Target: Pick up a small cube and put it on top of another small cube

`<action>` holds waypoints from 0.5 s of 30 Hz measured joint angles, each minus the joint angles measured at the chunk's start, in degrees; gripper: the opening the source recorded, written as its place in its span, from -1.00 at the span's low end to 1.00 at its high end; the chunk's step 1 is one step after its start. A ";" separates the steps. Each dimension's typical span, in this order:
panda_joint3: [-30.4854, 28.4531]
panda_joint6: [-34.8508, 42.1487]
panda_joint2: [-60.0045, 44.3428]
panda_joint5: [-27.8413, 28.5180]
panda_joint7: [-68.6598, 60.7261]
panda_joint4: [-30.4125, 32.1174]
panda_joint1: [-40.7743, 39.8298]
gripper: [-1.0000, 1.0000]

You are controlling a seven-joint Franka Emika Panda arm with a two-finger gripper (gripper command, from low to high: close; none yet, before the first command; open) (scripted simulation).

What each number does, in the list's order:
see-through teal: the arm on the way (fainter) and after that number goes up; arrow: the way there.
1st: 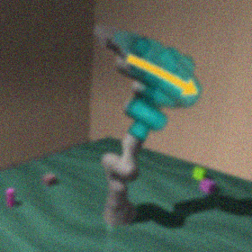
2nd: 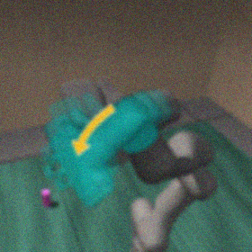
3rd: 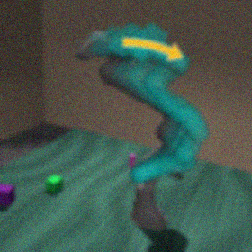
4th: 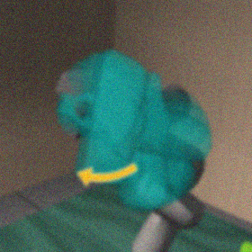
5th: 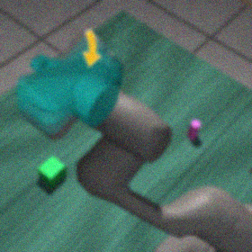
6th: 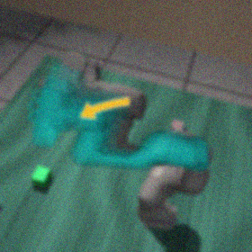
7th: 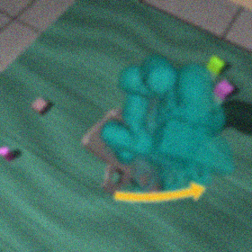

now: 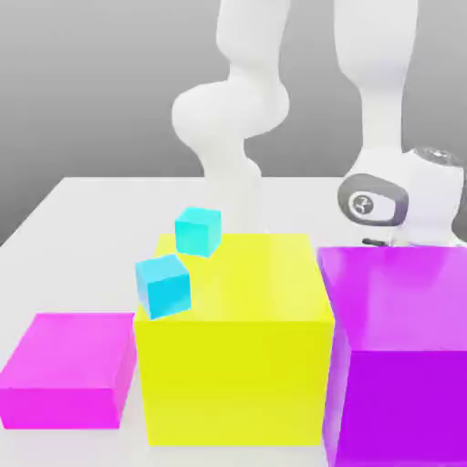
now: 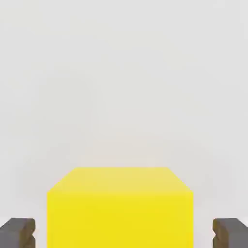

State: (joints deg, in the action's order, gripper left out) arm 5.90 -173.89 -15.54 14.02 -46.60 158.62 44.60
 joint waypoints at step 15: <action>6.47 14.43 16.35 -20.56 -10.05 2.82 -3.04 -1.00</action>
State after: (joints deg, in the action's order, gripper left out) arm 12.37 -159.46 0.81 -6.54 -56.65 161.44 41.56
